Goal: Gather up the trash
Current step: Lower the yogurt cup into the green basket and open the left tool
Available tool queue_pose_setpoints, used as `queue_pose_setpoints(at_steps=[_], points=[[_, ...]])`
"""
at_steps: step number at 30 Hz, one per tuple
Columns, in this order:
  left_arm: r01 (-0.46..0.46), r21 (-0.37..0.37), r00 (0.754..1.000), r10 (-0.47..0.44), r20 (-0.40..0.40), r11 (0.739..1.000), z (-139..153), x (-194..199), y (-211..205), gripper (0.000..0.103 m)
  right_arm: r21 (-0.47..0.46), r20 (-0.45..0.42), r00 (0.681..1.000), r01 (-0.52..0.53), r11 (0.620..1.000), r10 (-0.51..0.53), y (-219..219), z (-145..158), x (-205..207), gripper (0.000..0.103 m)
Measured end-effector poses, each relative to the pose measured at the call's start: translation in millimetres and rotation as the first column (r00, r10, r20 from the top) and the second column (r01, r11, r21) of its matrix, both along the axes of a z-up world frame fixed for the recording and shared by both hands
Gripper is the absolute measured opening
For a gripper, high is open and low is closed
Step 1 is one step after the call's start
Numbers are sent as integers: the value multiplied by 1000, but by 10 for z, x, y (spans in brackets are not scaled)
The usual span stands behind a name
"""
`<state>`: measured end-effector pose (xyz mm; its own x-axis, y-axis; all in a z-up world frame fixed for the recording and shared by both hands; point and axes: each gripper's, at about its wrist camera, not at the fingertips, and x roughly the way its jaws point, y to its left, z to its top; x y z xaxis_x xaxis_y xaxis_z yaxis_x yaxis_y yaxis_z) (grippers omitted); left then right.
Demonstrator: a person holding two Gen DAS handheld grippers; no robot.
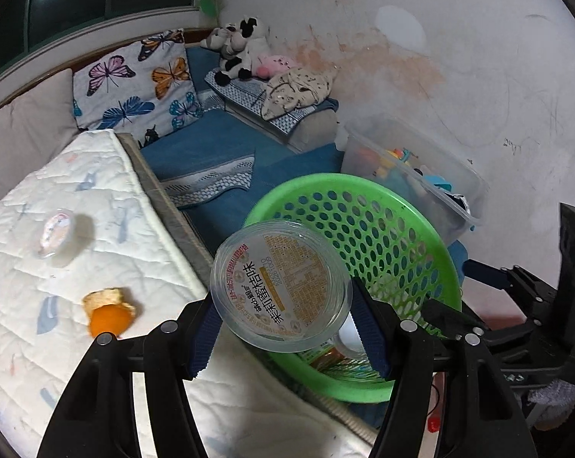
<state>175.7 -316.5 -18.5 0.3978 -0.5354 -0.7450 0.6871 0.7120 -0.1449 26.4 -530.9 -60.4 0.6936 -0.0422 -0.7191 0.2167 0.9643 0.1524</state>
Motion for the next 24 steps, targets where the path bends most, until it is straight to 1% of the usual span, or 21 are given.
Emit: queue_pose_setpoints(at_steps=[10, 11, 12, 16, 20, 24], points=[[26, -10, 998, -26, -58, 1000, -146, -16, -232, 63, -3, 22, 999, 32, 999, -31, -131, 41, -160, 97], [28, -14, 998, -29, -63, 1000, -155, -19, -242, 65, -2, 22, 999, 32, 999, -32, -130, 41, -165, 97], [28, -20, 997, -29, -68, 999, -165, -28, -250, 69, -2, 23, 999, 33, 999, -33, -129, 44, -169, 97], [29, -39, 996, -32, -82, 999, -169, -36, -226, 72, -1, 25, 999, 30, 1000, -30, -100, 49, -163, 97], [20, -41, 998, -22, -58, 999, -116, -50, -131, 72, 0, 26, 1000, 12, 1000, -12, -35, 53, -145, 97], [-22, -43, 999, 21, -29, 999, -28, 10, 90, 72, 3, 30, 999, -21, 1000, 20, 100, 66, -84, 97]])
